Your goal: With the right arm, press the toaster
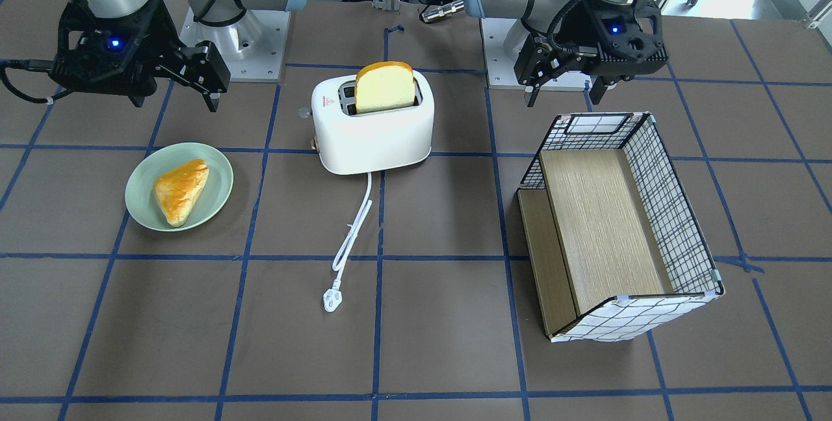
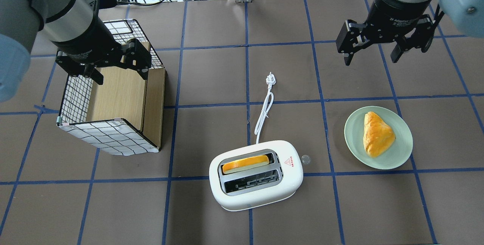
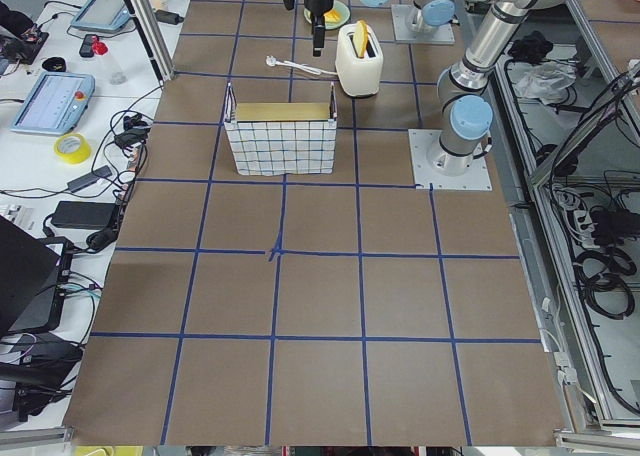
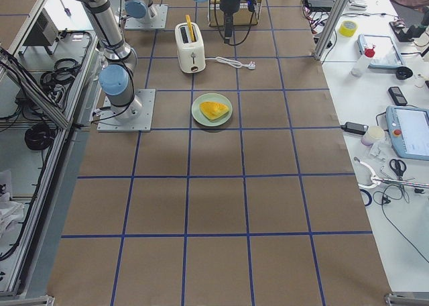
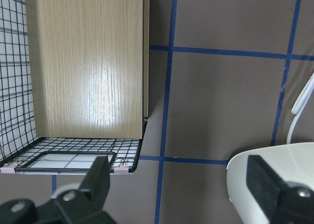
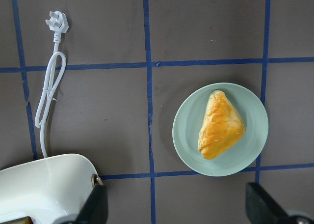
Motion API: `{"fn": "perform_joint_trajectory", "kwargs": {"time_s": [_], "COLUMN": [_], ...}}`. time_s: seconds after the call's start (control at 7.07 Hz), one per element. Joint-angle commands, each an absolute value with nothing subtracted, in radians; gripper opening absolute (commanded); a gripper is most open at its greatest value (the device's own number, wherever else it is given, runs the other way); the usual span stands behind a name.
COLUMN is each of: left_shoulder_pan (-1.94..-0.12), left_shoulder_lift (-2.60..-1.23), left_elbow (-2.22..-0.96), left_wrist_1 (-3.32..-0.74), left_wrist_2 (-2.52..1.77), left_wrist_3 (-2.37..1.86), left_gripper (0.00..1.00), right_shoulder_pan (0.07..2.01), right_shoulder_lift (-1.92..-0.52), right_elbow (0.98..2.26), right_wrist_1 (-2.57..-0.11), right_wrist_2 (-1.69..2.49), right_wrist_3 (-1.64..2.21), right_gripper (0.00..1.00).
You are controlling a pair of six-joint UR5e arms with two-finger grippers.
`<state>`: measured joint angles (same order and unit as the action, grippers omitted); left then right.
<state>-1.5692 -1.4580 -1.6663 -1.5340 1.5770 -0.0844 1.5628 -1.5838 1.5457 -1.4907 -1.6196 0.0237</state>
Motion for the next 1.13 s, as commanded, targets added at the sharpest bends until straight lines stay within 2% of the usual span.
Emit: {"fn": "perform_joint_trajectory", "kwargs": {"time_s": [0.0, 0.99], "left_shoulder_pan": [-1.569, -1.569], "left_shoulder_lift": [-1.457, -1.457], "left_elbow": [-1.666, -1.666], "left_wrist_1": [-1.534, -1.534], "left_wrist_2": [1.577, 1.577], "left_wrist_3": [-0.084, -0.084], "left_gripper": [1.00, 1.00], "right_shoulder_pan": [1.560, 1.549], "right_shoulder_lift": [-1.583, -1.563], "right_elbow": [1.545, 1.513], "right_wrist_1": [-1.491, -1.474], "right_wrist_2": [-1.618, -1.545], "right_wrist_3": [0.022, 0.023], "right_gripper": [1.00, 1.00]}}
